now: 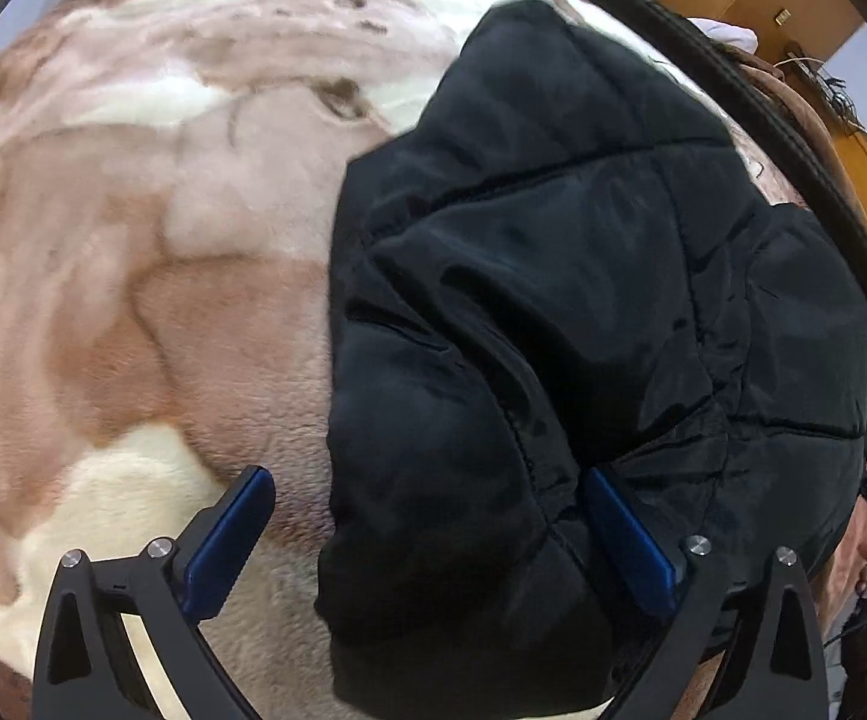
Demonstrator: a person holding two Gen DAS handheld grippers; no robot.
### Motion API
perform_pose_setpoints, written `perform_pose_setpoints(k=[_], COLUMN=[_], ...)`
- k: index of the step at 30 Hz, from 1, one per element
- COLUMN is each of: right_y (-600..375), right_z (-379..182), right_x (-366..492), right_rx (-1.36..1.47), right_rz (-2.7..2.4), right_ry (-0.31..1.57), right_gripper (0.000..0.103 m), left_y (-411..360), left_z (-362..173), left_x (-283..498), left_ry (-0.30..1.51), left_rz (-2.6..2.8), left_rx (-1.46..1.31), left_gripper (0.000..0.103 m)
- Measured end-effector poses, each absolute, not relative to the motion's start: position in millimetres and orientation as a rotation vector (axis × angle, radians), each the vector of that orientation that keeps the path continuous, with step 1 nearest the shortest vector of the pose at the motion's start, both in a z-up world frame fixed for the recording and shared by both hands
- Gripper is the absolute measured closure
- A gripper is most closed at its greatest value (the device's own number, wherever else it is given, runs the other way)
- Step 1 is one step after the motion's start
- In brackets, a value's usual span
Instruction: Fold large clothes
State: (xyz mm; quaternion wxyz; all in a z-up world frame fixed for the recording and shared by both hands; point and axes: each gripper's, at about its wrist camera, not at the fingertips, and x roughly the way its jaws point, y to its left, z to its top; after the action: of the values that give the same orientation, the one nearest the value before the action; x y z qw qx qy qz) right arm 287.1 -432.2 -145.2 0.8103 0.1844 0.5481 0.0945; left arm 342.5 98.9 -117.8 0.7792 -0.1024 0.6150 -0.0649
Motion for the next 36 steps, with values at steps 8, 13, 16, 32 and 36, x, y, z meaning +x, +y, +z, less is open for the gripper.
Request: perform_pose_setpoints(k=[8,13,16,32,36], right_y=[-434.0,-430.3,-432.0,-426.7,-419.7], right_z=[-170.8,-181.8,-188.0,-181.7,-173.3], right_x=[308.7,315.6,318.8,316.5,312.3], right_rx=[0.399,0.401,0.425,0.390,0.330], right_rz=[0.247,0.289,0.314,0.373,0.358], right_ry=[1.227,1.250,1.258,1.222,1.204], right_gripper=[0.002,0.002,0.002,0.044,0.050], left_y=[96.7,83.9,80.2,48.0,40.0], left_z=[-140.1,-147.0,-149.7,-147.0,-142.4], left_x=[351.4,353.5,355.8,369.7,368.1], left_ry=[1.361,1.362,1.370,1.377,1.364], left_rz=[-0.173,-0.167,-0.166,-0.185,-0.180], left_rx=[-0.220,-0.159,-0.164,-0.129,-0.130], left_gripper=[0.000,0.000,0.000,0.035,0.048])
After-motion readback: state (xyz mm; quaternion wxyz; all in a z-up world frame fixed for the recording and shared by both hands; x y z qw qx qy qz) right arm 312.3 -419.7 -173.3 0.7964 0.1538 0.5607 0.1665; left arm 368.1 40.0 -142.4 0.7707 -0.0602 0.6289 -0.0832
